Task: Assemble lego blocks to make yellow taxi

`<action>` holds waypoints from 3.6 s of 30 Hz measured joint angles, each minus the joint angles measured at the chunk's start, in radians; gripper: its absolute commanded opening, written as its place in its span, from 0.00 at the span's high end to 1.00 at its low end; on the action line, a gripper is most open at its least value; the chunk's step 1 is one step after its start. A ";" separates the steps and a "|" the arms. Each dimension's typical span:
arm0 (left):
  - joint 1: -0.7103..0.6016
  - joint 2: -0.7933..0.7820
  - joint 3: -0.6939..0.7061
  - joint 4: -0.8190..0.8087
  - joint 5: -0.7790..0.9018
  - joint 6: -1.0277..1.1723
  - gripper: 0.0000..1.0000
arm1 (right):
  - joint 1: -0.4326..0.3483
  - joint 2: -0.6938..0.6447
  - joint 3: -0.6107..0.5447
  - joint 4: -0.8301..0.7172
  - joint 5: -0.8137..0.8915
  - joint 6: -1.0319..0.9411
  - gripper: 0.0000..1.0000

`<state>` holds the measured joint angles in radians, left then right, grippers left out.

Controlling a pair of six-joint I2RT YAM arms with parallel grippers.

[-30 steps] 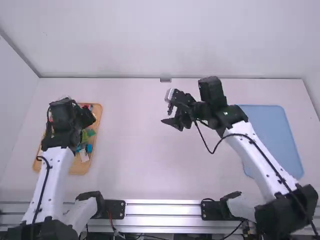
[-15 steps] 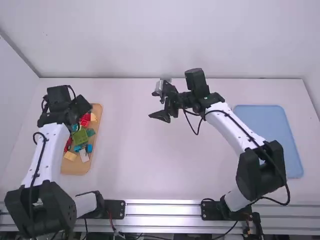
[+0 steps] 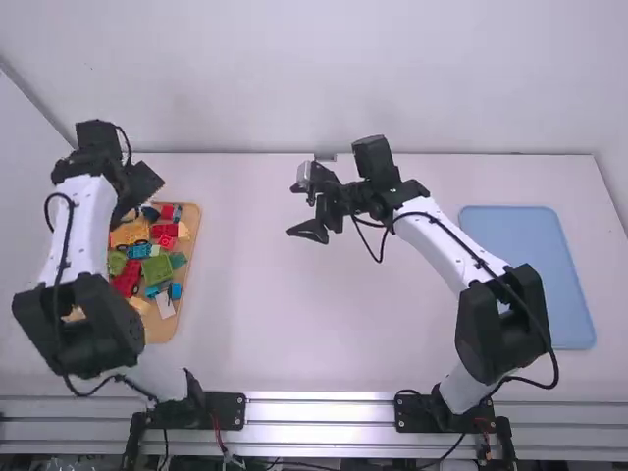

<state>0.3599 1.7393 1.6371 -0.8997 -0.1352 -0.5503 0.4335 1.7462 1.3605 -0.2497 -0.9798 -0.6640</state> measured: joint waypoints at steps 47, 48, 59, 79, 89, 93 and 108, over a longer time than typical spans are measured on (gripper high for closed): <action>0.140 0.698 0.529 -0.311 0.034 -0.847 0.06 | 0.002 0.000 0.000 0.000 0.074 -0.003 0.02; 0.140 0.698 0.529 -0.310 0.032 -0.857 0.07 | 0.002 0.000 0.000 0.000 0.079 -0.003 0.01; 0.139 0.698 0.491 -0.241 0.021 -0.908 0.09 | 0.002 0.000 0.000 0.000 0.121 -0.005 0.03; 0.140 0.685 0.425 -0.075 0.011 -0.825 0.09 | 0.002 0.000 0.000 0.004 0.124 -0.007 0.01; 0.139 0.685 0.425 -0.161 0.013 -0.881 0.07 | 0.002 0.000 0.000 0.000 0.123 -0.006 0.02; 0.140 0.685 0.425 -0.194 0.022 -0.934 0.07 | 0.002 0.000 0.000 0.004 0.123 -0.009 0.01; 0.139 0.685 0.363 -0.150 0.018 -0.977 0.11 | 0.002 0.000 0.000 0.007 0.123 -0.008 0.01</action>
<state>0.4992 2.4245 1.9999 -1.0496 -0.1169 -1.5269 0.4358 1.7462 1.3602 -0.2424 -0.8570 -0.6724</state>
